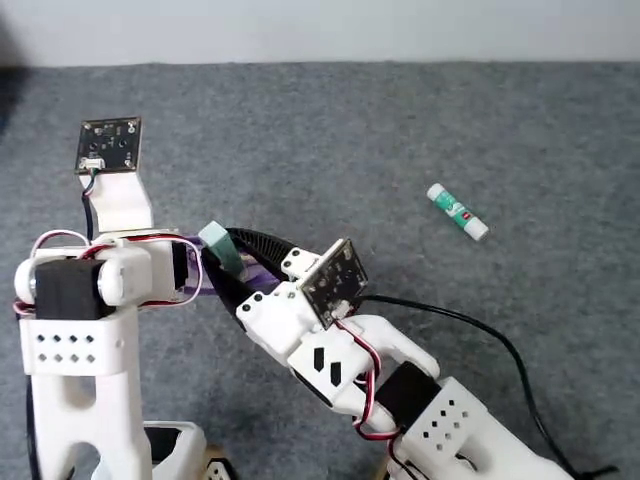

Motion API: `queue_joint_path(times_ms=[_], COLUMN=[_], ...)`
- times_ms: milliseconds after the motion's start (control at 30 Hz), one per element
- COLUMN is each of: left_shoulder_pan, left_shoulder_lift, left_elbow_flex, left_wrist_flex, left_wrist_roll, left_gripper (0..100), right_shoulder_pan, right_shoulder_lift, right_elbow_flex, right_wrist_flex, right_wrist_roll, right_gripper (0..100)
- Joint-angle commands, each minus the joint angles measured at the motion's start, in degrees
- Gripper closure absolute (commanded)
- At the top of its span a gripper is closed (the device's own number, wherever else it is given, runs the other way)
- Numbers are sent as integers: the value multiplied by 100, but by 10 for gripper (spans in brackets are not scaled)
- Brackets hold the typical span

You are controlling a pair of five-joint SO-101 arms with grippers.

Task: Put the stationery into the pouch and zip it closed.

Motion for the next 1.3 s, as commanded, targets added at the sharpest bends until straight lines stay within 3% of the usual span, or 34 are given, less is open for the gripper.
queue_joint_path(times_ms=[0, 267, 500, 600, 700, 767, 933, 1100, 1267], left_shoulder_pan=[0, 0, 0, 0, 0, 0, 0, 0, 0], left_shoulder_lift=[-79, -79, -79, -79, -79, -79, -79, -79, -79], left_elbow_flex=[-233, -233, -233, -233, -233, -233, -233, -233, -233], left_wrist_flex=[-79, -79, -79, -79, -79, -79, -79, -79, -79], left_wrist_roll=[53, 53, 53, 53, 53, 53, 53, 53, 53], left_gripper=[988, 988, 988, 988, 988, 988, 988, 988, 988], right_shoulder_pan=[101, 374, 1305, 1525, 1402, 1147, 444, 48, 110], right_shoulder_lift=[22, 57, 40, 40, 31, 31, 92, 602, 1508], right_elbow_flex=[-624, -1890, -2374, -2725, -3015, -3174, -3297, -2400, -2189], right_wrist_flex=[884, 1877, 2475, 2958, 3556, 3952, 4505, 3873, 2765], right_wrist_roll=[97, 79, -88, -413, -580, -686, -1213, -1380, -1363], right_gripper=[809, 790, 791, 869, 998, 962, 990, 991, 991])
